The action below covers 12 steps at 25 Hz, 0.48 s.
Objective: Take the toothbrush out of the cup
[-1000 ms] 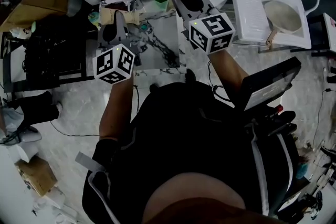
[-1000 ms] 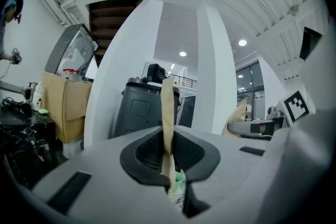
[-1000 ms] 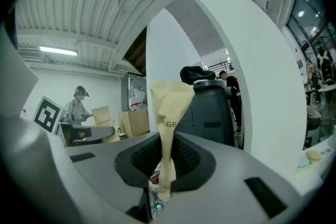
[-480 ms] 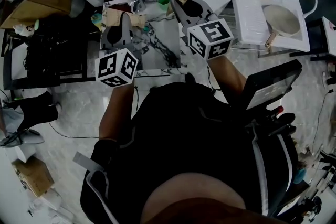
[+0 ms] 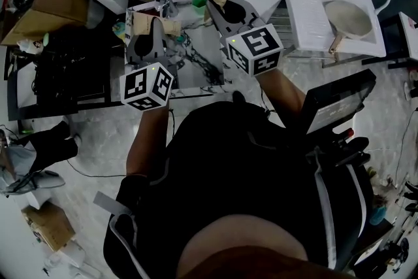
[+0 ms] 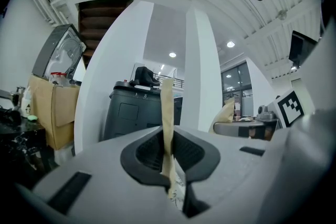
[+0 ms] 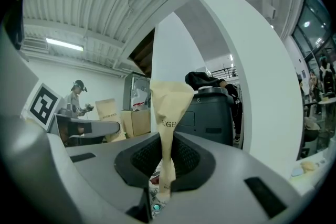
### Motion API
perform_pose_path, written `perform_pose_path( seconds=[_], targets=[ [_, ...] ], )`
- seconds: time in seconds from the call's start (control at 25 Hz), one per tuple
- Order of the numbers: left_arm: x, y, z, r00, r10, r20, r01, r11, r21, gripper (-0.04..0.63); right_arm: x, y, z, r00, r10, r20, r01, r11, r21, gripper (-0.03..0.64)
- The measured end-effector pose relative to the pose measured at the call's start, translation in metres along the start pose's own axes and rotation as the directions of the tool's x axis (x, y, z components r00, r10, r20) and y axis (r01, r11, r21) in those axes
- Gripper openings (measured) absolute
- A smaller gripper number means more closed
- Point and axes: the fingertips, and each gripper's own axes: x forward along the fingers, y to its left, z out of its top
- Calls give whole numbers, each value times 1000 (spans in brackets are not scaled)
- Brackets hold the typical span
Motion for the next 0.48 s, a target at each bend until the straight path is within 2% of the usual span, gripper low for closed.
perform_pose_path(
  seconds=[0.48],
  targets=[
    [4,-10,0,1000,-27,2,27,1000,-16,29,-3,-5,0,1000,-8,4,8,1000,13,44]
  ],
)
